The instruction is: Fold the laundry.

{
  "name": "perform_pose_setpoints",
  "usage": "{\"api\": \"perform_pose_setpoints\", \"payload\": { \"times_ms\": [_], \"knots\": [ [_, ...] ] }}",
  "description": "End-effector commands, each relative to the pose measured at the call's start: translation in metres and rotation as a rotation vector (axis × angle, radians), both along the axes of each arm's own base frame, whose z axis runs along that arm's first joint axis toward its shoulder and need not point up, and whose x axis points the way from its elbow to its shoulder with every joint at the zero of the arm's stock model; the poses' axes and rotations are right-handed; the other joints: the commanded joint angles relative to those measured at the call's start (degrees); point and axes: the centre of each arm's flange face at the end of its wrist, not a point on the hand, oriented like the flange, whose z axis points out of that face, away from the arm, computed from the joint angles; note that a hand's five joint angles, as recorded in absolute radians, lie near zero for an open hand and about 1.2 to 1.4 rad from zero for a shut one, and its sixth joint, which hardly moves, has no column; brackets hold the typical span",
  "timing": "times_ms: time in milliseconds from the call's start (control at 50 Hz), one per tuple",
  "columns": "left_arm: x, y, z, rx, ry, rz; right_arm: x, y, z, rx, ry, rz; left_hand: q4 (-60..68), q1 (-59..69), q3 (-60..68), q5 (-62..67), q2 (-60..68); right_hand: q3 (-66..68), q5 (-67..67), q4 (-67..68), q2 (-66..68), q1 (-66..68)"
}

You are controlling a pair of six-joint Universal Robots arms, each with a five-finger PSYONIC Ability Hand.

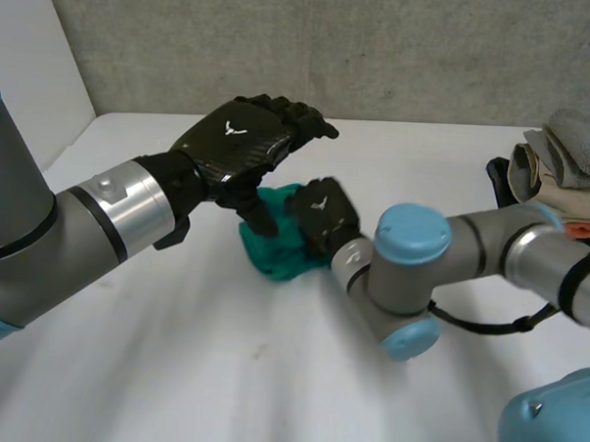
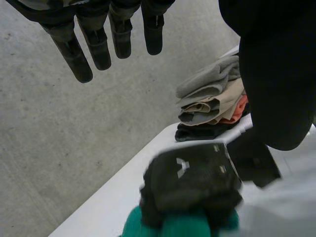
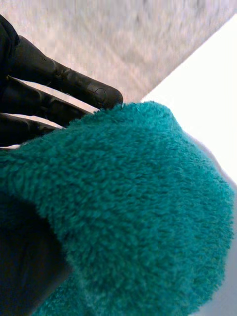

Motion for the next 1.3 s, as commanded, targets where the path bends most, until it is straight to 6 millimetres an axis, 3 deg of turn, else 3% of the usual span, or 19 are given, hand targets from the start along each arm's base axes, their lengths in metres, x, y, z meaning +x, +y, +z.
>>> {"api": "perform_pose_setpoints", "payload": {
  "times_ms": [20, 120, 140, 240, 300, 400, 480, 500, 600, 620, 680, 760, 840, 960, 1060, 1200, 1220, 1240, 1300],
  "knots": [
    [0.005, -0.003, 0.009, -0.024, 0.012, 0.018, -0.04, -0.058, 0.064, -0.154, -0.062, -0.08, 0.0, -0.4, -0.4, 0.0, -0.1, 13.6, 16.8, 12.3, 13.1, 27.2],
    [0.008, -0.004, 0.013, -0.028, 0.023, 0.027, -0.058, -0.087, 0.125, -0.347, -0.148, -0.033, 0.0, -0.4, -0.4, 0.0, -0.1, 13.6, 16.8, 12.3, 13.1, 27.2],
    [0.009, -0.004, 0.014, -0.029, 0.026, 0.029, -0.07, -0.1, 0.147, -0.419, -0.171, -0.052, 0.0, -0.4, -0.4, 0.0, -0.1, 13.6, 16.8, 12.3, 13.1, 27.2],
    [0.011, -0.004, 0.018, -0.022, 0.043, 0.033, -0.12, -0.137, 0.209, -0.558, -0.255, -0.135, 0.0, -0.4, -0.4, 0.0, -0.1, 13.6, 16.8, 12.3, 13.1, 27.2],
    [0.011, -0.002, 0.02, -0.022, 0.047, 0.032, -0.157, -0.157, 0.238, -0.602, -0.307, -0.153, 0.0, -0.4, -0.4, 0.0, -0.1, 13.6, 16.8, 12.3, 13.1, 27.2],
    [0.011, -0.001, 0.021, -0.024, 0.051, 0.031, -0.22, -0.183, 0.254, -0.625, -0.306, -0.183, -0.2, -0.6, -0.6, -0.1, -0.3, 13.6, 16.8, 12.3, 13.1, 27.2],
    [0.012, -0.001, 0.022, -0.027, 0.052, 0.031, -0.27, -0.201, 0.245, -0.596, -0.281, -0.222, -0.2, -0.6, -0.6, -0.1, -0.3, 13.6, 16.8, 12.3, 13.1, 27.2],
    [0.011, 0.0, 0.022, -0.027, 0.051, 0.03, -0.29, -0.208, 0.232, -0.561, -0.278, -0.238, -0.2, -0.6, -0.6, -0.1, -0.3, 13.6, 16.8, 12.3, 13.1, 27.2],
    [0.01, 0.001, 0.022, -0.025, 0.052, 0.025, -0.329, -0.22, 0.185, -0.472, -0.288, -0.236, -0.7, -1.1, -1.1, -0.6, -0.8, 13.6, 16.8, 12.3, 13.1, 27.2],
    [0.01, 0.001, 0.021, -0.024, 0.051, 0.024, -0.338, -0.223, 0.165, -0.444, -0.292, -0.227, -0.7, -1.1, -1.1, -0.6, -0.8, 13.6, 16.8, 12.3, 13.1, 27.2],
    [0.01, 0.002, 0.02, -0.02, 0.049, 0.024, -0.356, -0.223, 0.142, -0.413, -0.3, -0.241, -0.7, -1.1, -1.1, -0.6, -0.8, 13.6, 16.8, 12.3, 13.1, 27.2],
    [0.01, 0.003, 0.018, -0.017, 0.046, 0.022, -0.4, -0.214, 0.107, -0.354, -0.298, -0.323, -0.7, -1.1, -1.1, -0.6, -0.8, 13.6, 16.8, 12.3, 13.1, 27.2],
    [0.01, 0.003, 0.018, -0.017, 0.046, 0.021, -0.423, -0.205, 0.098, -0.333, -0.292, -0.372, -0.7, -1.1, -1.1, -0.6, -0.8, 13.6, 16.8, 12.3, 13.1, 27.2],
    [0.009, 0.005, 0.018, -0.014, 0.045, 0.018, -0.429, -0.202, 0.102, -0.335, -0.274, -0.357, -0.7, -1.1, -1.1, -0.6, -0.8, 13.6, 16.8, 12.3, 13.1, 27.2],
    [0.009, 0.005, 0.017, -0.011, 0.044, 0.018, -0.426, -0.199, 0.122, -0.372, -0.259, -0.339, -0.7, -1.1, -1.1, -0.6, -0.8, 13.6, 16.8, 12.3, 13.1, 27.2],
    [0.009, 0.006, 0.016, -0.01, 0.043, 0.016, -0.42, -0.195, 0.111, -0.316, -0.259, -0.311, -0.8, -1.3, -1.3, -0.8, -0.9, 12.0, 15.2, 10.7, 11.5, 25.6],
    [0.009, 0.006, 0.016, -0.01, 0.043, 0.016, -0.419, -0.194, 0.108, -0.3, -0.261, -0.309, -0.8, -1.3, -1.3, -0.8, -0.9, 6.0, 9.2, 4.6, 5.5, 19.6],
    [0.009, 0.006, 0.017, -0.011, 0.044, 0.015, -0.417, -0.191, 0.101, -0.265, -0.269, -0.313, -1.0, -1.4, -1.4, -1.0, -1.1, -14.6, -11.4, -15.9, -15.0, -1.0],
    [0.009, 0.007, 0.016, -0.009, 0.043, 0.013, -0.417, -0.186, 0.093, -0.218, -0.279, -0.331, -1.2, -1.6, -1.6, -1.1, -1.3, -52.8, -49.6, -54.2, -53.3, -39.2]
  ]
}}
